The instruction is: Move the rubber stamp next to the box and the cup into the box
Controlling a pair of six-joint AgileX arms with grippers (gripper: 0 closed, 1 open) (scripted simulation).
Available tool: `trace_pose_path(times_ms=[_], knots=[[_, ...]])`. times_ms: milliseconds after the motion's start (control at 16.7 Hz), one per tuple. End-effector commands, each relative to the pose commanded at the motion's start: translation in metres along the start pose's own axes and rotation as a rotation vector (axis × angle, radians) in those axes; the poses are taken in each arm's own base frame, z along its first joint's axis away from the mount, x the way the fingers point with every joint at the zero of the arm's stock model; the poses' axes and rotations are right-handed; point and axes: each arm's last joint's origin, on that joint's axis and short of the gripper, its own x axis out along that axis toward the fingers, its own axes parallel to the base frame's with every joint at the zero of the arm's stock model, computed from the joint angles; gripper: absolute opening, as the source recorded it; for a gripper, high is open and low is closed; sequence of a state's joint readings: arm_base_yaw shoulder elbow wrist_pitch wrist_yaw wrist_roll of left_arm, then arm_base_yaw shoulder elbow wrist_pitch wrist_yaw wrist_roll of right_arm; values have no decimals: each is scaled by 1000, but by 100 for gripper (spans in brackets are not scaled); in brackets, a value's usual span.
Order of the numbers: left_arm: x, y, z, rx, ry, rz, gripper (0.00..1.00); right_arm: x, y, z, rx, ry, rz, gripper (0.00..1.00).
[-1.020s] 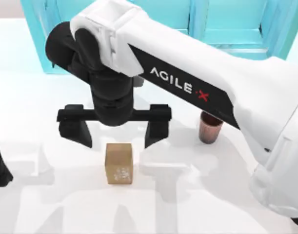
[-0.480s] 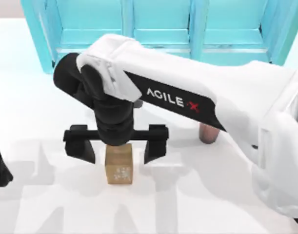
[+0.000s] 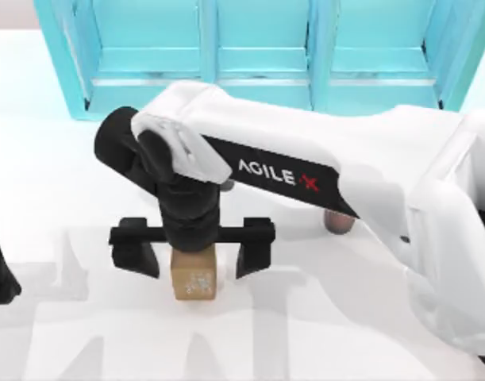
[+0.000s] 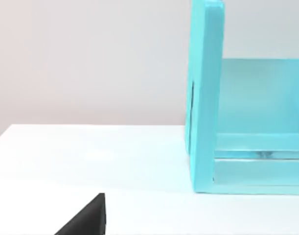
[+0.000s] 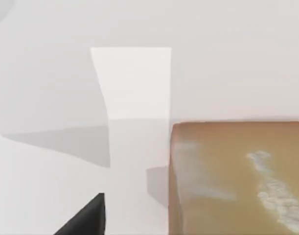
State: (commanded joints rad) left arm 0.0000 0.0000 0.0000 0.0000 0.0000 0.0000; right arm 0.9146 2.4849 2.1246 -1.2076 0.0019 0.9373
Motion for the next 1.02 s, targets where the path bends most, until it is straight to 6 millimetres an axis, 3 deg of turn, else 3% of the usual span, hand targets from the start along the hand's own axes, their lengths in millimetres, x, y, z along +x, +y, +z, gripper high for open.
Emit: trace_pose_path(times_ms=[780, 1020], knots=[[0, 0, 0, 0, 0, 0, 100, 0, 0, 0, 0, 0, 0, 2], [0, 0, 0, 0, 0, 0, 100, 0, 0, 0, 0, 0, 0, 0]])
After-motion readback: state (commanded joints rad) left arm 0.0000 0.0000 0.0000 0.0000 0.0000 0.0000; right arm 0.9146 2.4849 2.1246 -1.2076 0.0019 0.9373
